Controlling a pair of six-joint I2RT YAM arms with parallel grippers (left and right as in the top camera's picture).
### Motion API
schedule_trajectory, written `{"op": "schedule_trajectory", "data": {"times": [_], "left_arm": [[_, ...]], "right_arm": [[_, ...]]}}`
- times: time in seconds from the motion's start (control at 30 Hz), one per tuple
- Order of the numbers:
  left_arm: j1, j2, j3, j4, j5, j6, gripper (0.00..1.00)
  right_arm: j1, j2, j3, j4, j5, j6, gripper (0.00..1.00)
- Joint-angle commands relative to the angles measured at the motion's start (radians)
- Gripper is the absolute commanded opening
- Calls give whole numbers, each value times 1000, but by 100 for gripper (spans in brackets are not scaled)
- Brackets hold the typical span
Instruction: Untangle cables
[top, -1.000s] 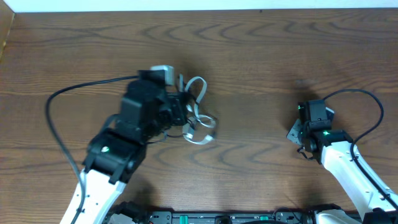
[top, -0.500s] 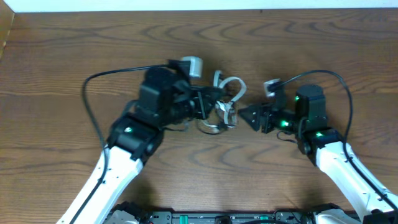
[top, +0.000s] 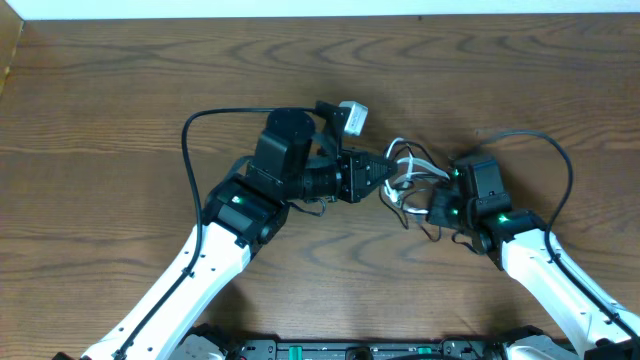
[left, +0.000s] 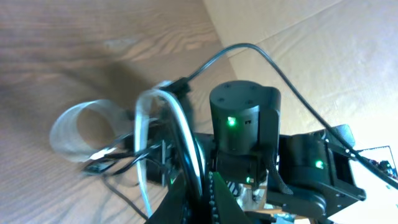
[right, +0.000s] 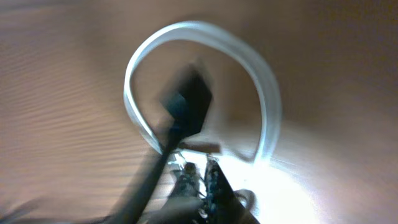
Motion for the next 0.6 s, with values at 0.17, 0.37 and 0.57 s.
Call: {"op": "schedule_trajectory", "data": {"times": [0.17,0.37,0.57], "left_arm": [[144,-25,3,-163,27,118,8],[391,-59,3,-267,27,173,8],[569,-67,3,-270,27,183,7]], "right_arm": [[-56,0,3,-172,452,207,2],[-150,0,3,-187,426,206,6],[-167,0,3,-117,230,118,1]]}}
